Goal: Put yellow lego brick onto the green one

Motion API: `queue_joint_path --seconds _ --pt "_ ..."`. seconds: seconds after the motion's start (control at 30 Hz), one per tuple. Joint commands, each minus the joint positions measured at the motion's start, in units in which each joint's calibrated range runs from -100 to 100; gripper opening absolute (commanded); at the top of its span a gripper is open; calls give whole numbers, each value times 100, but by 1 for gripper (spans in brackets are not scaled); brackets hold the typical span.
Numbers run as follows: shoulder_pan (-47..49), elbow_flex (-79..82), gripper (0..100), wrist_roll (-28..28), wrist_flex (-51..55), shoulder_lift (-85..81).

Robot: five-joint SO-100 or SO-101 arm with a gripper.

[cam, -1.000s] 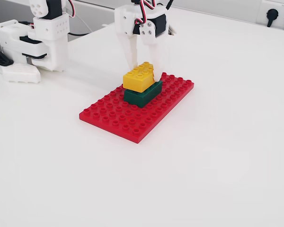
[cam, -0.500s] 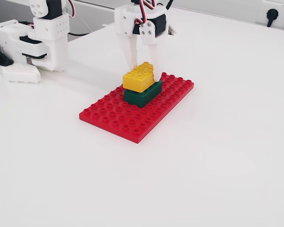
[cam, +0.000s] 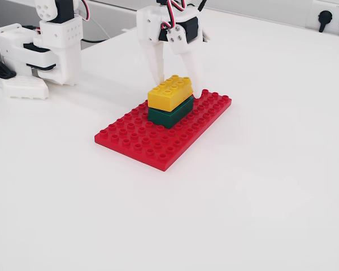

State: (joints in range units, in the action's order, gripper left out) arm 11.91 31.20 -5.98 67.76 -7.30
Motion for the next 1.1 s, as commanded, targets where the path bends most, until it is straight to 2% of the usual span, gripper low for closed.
queue_joint_path --seconds 0.0,0.2,0.57,0.77,0.83,1.0,1.07 --pt "180 -88 25 25 58 -112" --pt "210 -142 25 25 101 -120" --pt "187 -1055 25 35 1200 -992" --pt "-152 -1281 24 301 1693 -1712" --pt "-358 -1236 21 410 1814 -2148" --pt "-748 -1181 1 473 1840 -3421" --pt "-829 -946 2 478 1710 -3874"
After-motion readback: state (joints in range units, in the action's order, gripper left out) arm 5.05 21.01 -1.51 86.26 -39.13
